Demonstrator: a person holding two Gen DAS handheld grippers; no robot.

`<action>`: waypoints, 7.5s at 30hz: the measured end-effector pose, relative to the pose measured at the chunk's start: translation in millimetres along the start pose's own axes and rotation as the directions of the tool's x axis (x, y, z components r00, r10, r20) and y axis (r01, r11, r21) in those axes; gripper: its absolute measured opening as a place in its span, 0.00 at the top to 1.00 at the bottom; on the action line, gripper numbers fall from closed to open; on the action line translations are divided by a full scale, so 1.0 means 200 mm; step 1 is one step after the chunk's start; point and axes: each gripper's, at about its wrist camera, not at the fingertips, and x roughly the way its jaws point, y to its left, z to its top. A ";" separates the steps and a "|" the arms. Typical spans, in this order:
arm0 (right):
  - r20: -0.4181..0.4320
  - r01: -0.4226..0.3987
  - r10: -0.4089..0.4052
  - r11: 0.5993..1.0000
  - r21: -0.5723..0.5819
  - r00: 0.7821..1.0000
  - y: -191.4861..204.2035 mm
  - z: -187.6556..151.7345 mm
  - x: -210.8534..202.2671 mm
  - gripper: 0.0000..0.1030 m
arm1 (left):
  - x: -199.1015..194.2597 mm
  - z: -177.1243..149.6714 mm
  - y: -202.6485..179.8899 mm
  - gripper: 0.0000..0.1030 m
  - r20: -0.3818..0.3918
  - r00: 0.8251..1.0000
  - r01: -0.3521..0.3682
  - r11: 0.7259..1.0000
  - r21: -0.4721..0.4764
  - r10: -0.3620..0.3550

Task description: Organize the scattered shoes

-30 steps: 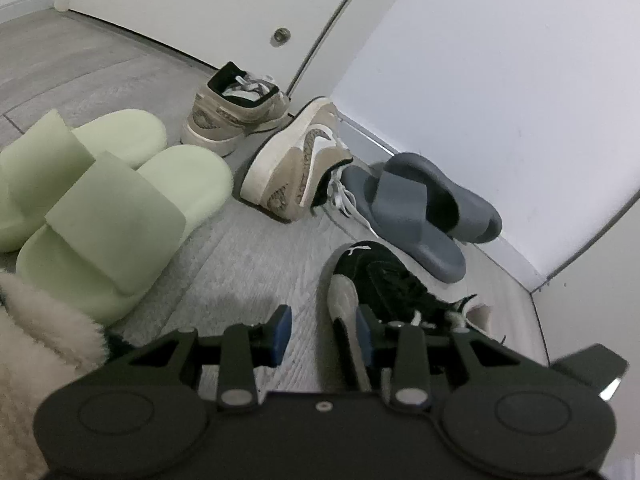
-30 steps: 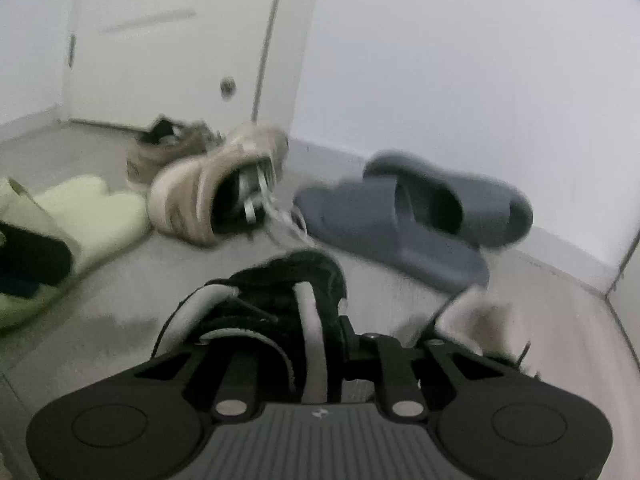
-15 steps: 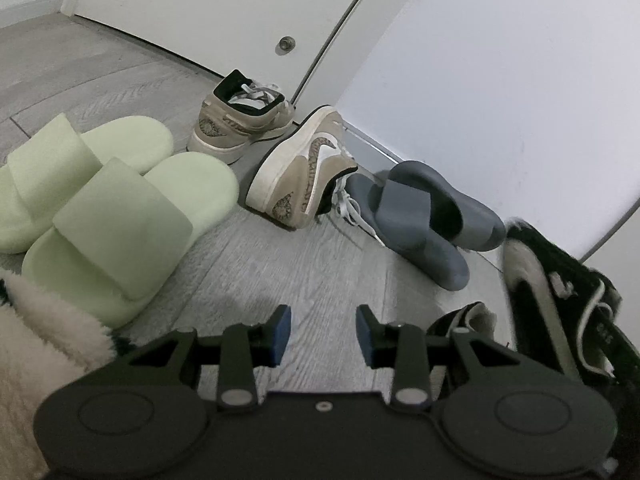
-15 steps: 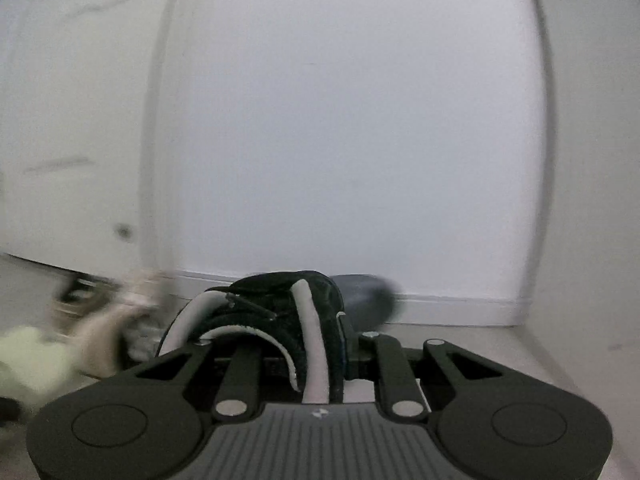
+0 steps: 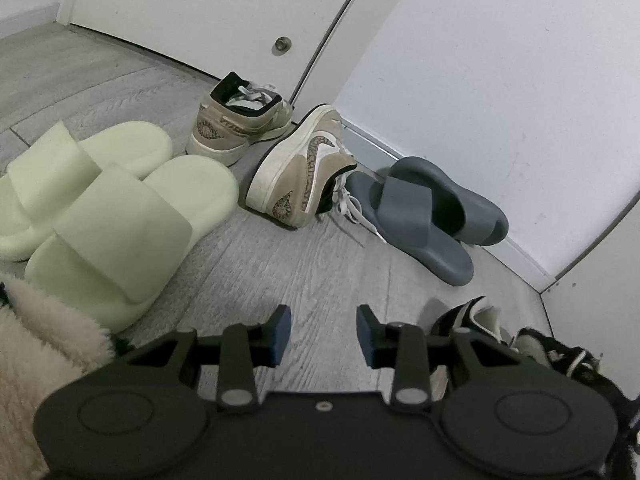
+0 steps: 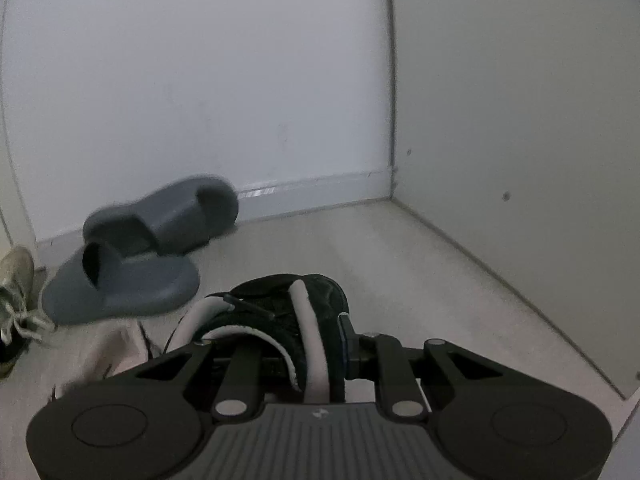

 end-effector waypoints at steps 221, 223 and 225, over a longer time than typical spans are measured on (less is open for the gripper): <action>-0.352 -0.401 0.271 0.836 -0.376 0.896 0.88 -0.48 -0.18 0.13 | -0.13 0.06 0.02 0.56 -0.002 0.997 -0.078 0.996 0.041 0.078; -0.358 -0.409 0.277 0.832 -0.376 0.892 0.90 -0.49 -0.18 0.13 | -0.12 0.07 0.04 0.56 -0.007 0.998 -0.065 0.998 0.019 0.066; -0.361 -0.409 0.277 0.834 -0.370 0.890 0.95 -0.49 -0.19 0.13 | -0.10 0.07 0.06 0.56 -0.019 0.998 -0.054 0.999 -0.006 0.053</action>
